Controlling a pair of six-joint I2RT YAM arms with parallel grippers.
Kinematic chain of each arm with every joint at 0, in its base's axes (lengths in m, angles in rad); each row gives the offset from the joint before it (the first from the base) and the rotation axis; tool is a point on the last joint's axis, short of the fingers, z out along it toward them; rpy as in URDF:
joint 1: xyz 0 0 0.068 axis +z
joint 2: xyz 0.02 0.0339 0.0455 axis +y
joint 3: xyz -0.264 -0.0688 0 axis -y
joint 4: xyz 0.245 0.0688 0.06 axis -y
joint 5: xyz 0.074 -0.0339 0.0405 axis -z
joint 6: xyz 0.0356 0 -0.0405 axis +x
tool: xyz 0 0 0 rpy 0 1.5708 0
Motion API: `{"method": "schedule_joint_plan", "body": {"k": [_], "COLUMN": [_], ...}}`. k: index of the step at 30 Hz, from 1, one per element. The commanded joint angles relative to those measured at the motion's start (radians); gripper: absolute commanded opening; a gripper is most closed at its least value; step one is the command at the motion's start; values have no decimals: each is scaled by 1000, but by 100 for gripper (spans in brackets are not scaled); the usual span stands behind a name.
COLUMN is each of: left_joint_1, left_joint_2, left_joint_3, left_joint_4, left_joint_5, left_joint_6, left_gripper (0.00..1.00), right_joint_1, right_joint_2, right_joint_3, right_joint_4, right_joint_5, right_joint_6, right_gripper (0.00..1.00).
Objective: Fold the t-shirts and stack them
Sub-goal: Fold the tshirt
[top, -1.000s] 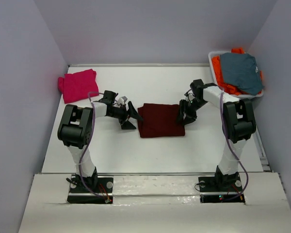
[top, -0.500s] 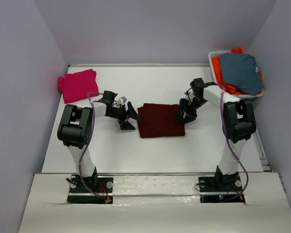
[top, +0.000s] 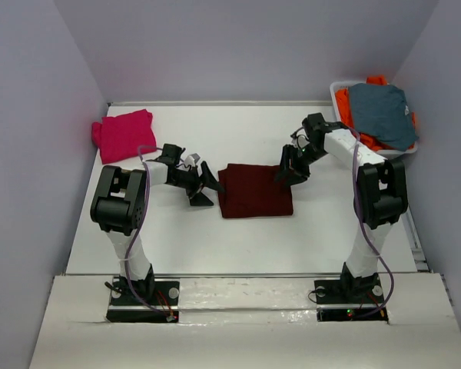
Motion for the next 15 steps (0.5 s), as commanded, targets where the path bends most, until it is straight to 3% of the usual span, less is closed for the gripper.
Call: {"method": "schedule_joint_plan", "body": {"k": [1,15], "left_joint_1": [5,5], "left_joint_2": [-25,-23], "left_joint_3": [3,3], "left_joint_4": [-15,-20], "left_joint_5": [13,7], "left_joint_6": [22,25], "left_gripper": [81,81], "right_joint_1": [11,21], "right_joint_2": [-15,86], "right_joint_3": [-14,-119], "right_joint_4": [13,132], "right_joint_5": [-65,21], "right_joint_6": [1,24], "right_gripper": [52,52]}}
